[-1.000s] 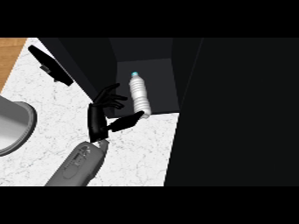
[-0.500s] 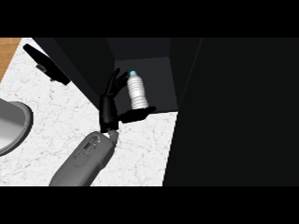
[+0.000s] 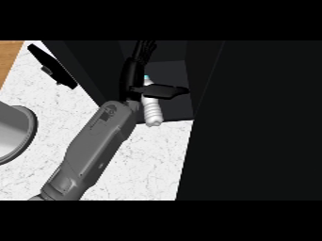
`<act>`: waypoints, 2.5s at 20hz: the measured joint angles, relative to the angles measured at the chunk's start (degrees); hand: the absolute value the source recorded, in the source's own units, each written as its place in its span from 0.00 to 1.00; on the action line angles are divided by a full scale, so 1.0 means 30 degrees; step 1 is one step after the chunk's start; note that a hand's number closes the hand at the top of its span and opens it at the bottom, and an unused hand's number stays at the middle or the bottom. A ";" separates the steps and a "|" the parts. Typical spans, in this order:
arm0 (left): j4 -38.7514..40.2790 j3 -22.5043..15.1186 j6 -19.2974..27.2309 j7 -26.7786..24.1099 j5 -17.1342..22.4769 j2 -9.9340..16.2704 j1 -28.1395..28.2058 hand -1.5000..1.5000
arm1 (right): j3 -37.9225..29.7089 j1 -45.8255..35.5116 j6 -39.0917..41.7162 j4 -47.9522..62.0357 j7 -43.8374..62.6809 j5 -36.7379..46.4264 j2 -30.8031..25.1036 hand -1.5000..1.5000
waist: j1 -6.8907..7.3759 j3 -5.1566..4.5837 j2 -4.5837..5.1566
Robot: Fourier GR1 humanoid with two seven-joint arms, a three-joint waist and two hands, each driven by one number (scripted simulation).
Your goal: Pick up the bottled water, place it into the cabinet and close the cabinet
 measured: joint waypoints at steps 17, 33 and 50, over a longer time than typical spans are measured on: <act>-0.4589 -0.1352 -0.2836 0.0113 0.2034 0.0064 0.4107 1.00 | -0.0581 0.0172 0.0233 -0.0179 0.0708 0.0248 -0.0651 0.00 | 0.1496 0.0014 -0.0417; -1.4644 -0.2077 -0.4057 0.1328 0.1718 0.3929 1.3640 1.00 | 0.3661 -0.2757 0.1521 0.0109 0.5599 0.0797 -0.0345 1.00 | 0.1632 0.0003 -0.0405; -1.7448 0.1192 -0.7399 0.0321 0.3579 0.6626 1.8614 1.00 | 0.7215 -0.9770 -0.0007 0.2392 1.0158 0.4199 0.3067 1.00 | 0.1903 -0.0037 -0.0369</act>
